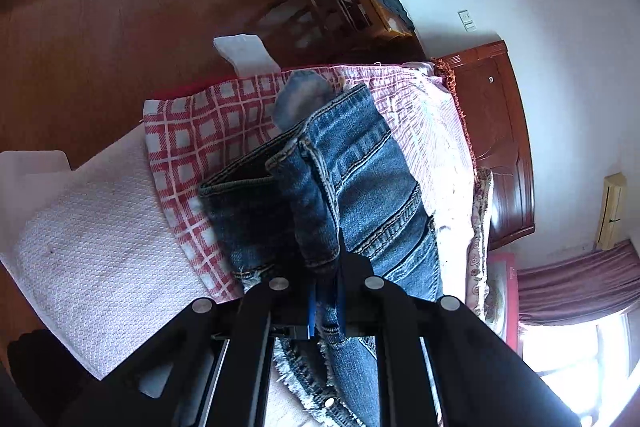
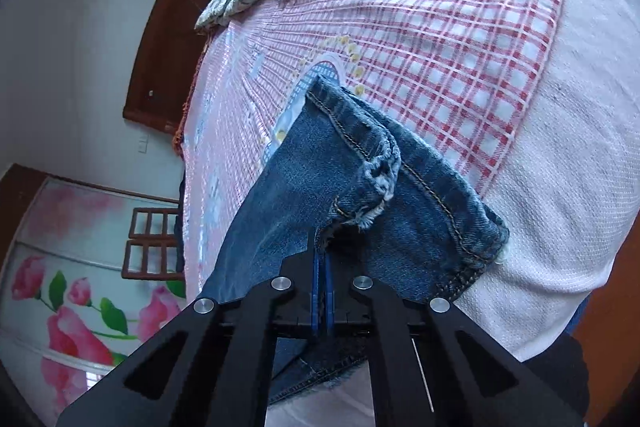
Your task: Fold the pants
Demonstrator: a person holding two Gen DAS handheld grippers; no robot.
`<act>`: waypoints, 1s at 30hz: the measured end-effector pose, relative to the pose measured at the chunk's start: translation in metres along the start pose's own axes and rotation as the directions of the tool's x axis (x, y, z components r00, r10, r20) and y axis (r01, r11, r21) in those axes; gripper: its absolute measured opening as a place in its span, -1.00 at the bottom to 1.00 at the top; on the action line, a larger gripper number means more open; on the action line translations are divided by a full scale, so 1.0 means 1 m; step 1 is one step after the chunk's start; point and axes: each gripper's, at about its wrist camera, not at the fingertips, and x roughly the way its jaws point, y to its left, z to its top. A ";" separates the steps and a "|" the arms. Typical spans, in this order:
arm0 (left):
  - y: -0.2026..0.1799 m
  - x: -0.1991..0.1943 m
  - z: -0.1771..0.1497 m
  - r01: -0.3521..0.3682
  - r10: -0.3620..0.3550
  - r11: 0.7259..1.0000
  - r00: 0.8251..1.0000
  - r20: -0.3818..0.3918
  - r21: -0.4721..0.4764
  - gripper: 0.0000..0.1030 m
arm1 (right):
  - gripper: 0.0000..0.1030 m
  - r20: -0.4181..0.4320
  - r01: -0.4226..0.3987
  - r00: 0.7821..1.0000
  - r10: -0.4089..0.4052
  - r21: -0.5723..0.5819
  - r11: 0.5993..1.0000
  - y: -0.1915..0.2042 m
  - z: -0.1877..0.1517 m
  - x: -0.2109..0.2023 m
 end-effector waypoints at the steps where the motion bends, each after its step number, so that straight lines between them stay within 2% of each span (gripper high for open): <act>1: -0.001 -0.001 0.000 0.008 -0.008 1.000 1.000 0.000 -0.001 -0.86 | -0.97 0.003 -0.009 1.000 0.009 -0.028 1.000 0.008 0.001 -0.006; 4: -0.001 -0.007 -0.001 0.028 -0.028 1.000 1.000 -0.005 -0.003 -0.86 | -0.97 -0.007 -0.026 1.000 0.026 -0.047 0.999 0.014 0.003 -0.023; 8: 0.010 -0.008 -0.002 0.002 -0.002 1.000 1.000 -0.023 0.008 -0.86 | -0.97 -0.057 0.051 0.997 -0.054 -0.054 0.997 -0.009 -0.004 -0.017; 11: 0.013 0.002 -0.001 -0.032 0.033 0.999 0.999 -0.036 0.028 -0.86 | -0.98 -0.075 0.117 0.989 -0.125 -0.105 0.988 -0.024 -0.010 0.000; 13: 0.009 0.003 -0.001 -0.045 0.047 0.998 0.998 -0.030 0.048 -0.85 | -0.98 -0.060 0.097 0.993 -0.101 -0.066 0.993 -0.029 -0.011 -0.002; 18: 0.006 0.000 0.002 -0.041 0.045 0.997 0.998 -0.047 0.072 -0.75 | -0.98 -0.064 0.145 0.987 -0.150 -0.080 0.986 -0.028 -0.014 -0.011; 20: -0.002 -0.007 0.002 -0.083 0.086 0.989 0.996 -0.016 0.123 -0.58 | -0.97 -0.091 0.154 0.983 -0.161 -0.080 0.985 -0.031 -0.011 -0.008; 21: -0.006 -0.014 0.001 -0.110 0.110 0.983 0.994 0.010 0.146 -0.48 | -0.93 -0.102 0.149 0.983 -0.153 -0.045 0.988 -0.034 -0.009 -0.010; 22: -0.011 -0.023 0.000 -0.142 0.135 0.976 0.989 0.051 0.164 -0.27 | -0.88 -0.101 0.171 0.980 -0.173 -0.028 0.985 -0.032 -0.007 -0.014; 23: -0.017 -0.033 -0.001 -0.168 0.152 0.968 0.983 0.099 0.186 -0.14 | -0.82 -0.081 0.216 0.972 -0.220 -0.045 0.975 -0.026 -0.008 -0.020; 25: -0.029 -0.053 -0.006 -0.207 0.166 0.946 0.971 0.173 0.249 -0.09 | -0.82 -0.032 0.271 0.961 -0.273 -0.057 0.961 -0.015 -0.011 -0.039; 26: -0.037 -0.059 -0.010 -0.212 0.162 0.936 0.968 0.192 0.282 0.02 | -0.82 0.001 0.270 0.963 -0.271 -0.059 0.961 -0.008 -0.013 -0.048; 28: -0.054 -0.062 -0.023 -0.171 0.111 0.915 0.978 0.179 0.365 0.14 | -0.82 0.029 0.241 0.971 -0.239 -0.140 0.960 0.019 -0.019 -0.051; 30: -0.075 -0.050 -0.041 -0.113 0.063 0.878 0.991 0.120 0.465 0.30 | -0.82 -0.020 0.156 0.986 -0.167 -0.261 0.953 0.060 -0.026 -0.028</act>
